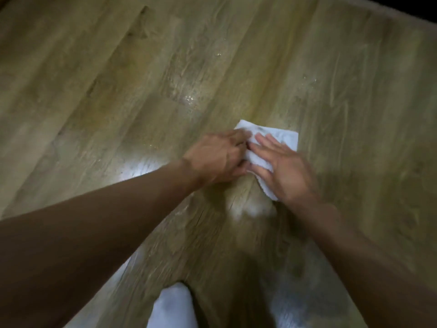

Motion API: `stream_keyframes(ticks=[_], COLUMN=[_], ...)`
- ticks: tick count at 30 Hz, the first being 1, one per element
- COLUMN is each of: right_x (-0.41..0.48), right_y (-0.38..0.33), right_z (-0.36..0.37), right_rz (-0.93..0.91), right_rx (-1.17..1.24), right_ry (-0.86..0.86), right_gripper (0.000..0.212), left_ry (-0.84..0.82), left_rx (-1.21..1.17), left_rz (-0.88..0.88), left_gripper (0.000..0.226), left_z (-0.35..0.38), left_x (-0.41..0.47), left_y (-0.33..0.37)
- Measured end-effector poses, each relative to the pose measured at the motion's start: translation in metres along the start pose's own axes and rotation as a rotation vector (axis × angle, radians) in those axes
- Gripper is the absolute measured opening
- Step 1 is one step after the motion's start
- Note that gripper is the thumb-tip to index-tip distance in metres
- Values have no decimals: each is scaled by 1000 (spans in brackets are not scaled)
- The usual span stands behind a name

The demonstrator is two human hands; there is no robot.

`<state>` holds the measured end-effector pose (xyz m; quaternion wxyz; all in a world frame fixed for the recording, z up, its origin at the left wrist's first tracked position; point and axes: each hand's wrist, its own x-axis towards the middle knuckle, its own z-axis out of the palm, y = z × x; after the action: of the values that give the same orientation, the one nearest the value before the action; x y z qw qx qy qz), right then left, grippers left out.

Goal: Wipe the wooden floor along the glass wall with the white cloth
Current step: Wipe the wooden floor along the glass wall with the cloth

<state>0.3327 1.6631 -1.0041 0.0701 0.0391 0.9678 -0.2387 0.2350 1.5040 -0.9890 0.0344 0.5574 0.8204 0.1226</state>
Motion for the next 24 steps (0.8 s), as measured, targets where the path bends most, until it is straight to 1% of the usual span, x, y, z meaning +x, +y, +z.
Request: stream_keyframes(ticks=[2, 5, 7, 8, 9, 10, 13, 14, 15, 17, 18, 21, 22, 24], right_x=[3, 36, 52, 51, 45, 33, -14, -27, -35, -31, -18, 29, 40, 36], right_y=[6, -11, -26, -31, -31, -28, -7, -3, 1, 9, 8, -3, -6, -9], right_z=[-4, -4, 4, 9, 14, 17, 15, 14, 14, 10, 7, -3, -4, -3], right_rz=[102, 174, 227, 243, 240, 215, 109, 103, 104, 104, 100, 149, 179, 190], right_rx=[12, -136, -162, -144, -130, -132, -132, -118, -125, -163, -174, -73, -42, -40], right_ry=[48, 180, 178, 163, 151, 142, 133, 128, 117, 103, 107, 96, 90, 118], right_gripper=[46, 37, 40, 44, 48, 49, 47, 47, 48, 47, 44, 41, 41, 43], left_ry=[-24, -18, -4, 5, 10, 16, -17, -28, -40, -59, -58, -76, -75, -78], left_rx=[-36, -45, -28, 10, 47, 59, 23, 17, 10, -14, -20, 16, 23, 63], left_rz=[-52, -207, -321, -332, -289, -193, 151, 221, 254, 233, 183, -64, -103, -67], left_gripper=[41, 35, 34, 34, 33, 31, 33, 35, 37, 41, 42, 36, 35, 34], left_z=[5, 4, 4, 3, 2, 1, -3, -3, -4, -6, -8, -9, -9, -10], left_x=[16, 36, 40, 41, 41, 39, 29, 25, 21, 20, 24, 44, 48, 47], left_y=[-2, -26, -34, -32, -28, -23, -3, 3, 7, 8, 3, -14, -15, -8])
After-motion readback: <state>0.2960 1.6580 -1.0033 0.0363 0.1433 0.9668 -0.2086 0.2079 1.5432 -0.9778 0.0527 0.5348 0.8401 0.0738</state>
